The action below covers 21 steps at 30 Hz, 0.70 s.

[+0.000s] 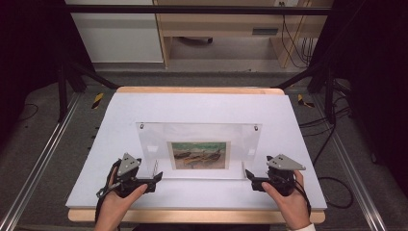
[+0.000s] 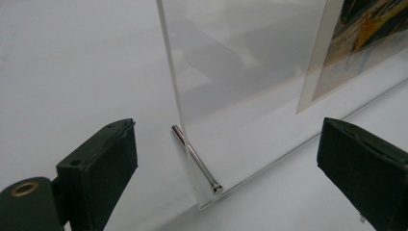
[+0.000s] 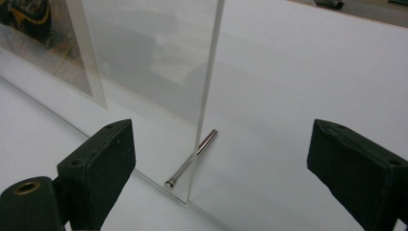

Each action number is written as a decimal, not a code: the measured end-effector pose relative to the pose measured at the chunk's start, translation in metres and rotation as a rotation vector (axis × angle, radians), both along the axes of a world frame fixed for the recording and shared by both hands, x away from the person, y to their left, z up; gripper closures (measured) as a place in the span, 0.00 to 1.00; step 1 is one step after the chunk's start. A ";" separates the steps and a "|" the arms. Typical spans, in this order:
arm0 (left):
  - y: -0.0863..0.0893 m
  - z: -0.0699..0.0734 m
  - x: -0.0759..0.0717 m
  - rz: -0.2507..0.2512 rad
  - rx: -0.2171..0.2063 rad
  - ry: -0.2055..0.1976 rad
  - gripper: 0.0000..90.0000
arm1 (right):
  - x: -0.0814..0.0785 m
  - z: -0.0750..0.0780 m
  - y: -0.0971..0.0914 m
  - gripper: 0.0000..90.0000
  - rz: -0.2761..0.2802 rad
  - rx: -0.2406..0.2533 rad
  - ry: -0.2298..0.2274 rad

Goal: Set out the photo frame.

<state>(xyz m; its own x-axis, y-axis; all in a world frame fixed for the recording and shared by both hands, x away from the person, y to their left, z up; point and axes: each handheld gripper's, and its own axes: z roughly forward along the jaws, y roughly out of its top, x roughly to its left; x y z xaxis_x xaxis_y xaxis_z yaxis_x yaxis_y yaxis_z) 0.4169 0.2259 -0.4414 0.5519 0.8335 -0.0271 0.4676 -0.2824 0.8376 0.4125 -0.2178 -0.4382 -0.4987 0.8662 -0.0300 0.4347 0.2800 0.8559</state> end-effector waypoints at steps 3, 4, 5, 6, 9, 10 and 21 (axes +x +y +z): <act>0.005 0.002 0.000 -0.002 -0.004 -0.016 0.07 | 0.001 0.001 -0.004 0.12 -0.014 0.005 -0.002; 0.007 0.002 0.000 -0.004 -0.007 -0.021 0.07 | 0.001 0.001 -0.005 0.12 -0.020 0.005 -0.004; 0.009 0.003 0.001 -0.006 -0.008 -0.025 0.07 | 0.001 0.001 -0.007 0.12 -0.024 0.007 -0.005; 0.011 0.004 0.001 -0.002 -0.013 -0.031 0.07 | 0.001 0.002 -0.008 0.12 -0.029 0.007 -0.006; 0.018 0.007 0.001 0.002 -0.019 -0.042 0.07 | 0.002 0.003 -0.012 0.13 -0.046 0.011 -0.010; 0.021 0.008 0.001 0.006 -0.021 -0.048 0.07 | 0.002 0.003 -0.014 0.13 -0.051 0.017 -0.012; 0.051 0.009 0.007 0.111 0.031 -0.075 0.07 | 0.004 0.002 -0.038 0.17 -0.127 0.010 -0.014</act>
<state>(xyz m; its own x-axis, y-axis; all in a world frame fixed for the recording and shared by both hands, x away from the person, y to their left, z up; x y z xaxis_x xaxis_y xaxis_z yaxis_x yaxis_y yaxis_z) 0.4240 0.2768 -0.4322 0.4558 0.8893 0.0379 0.4336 -0.2590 0.8630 0.4167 -0.2554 -0.4357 -0.3843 0.9228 -0.0270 0.4544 0.2145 0.8646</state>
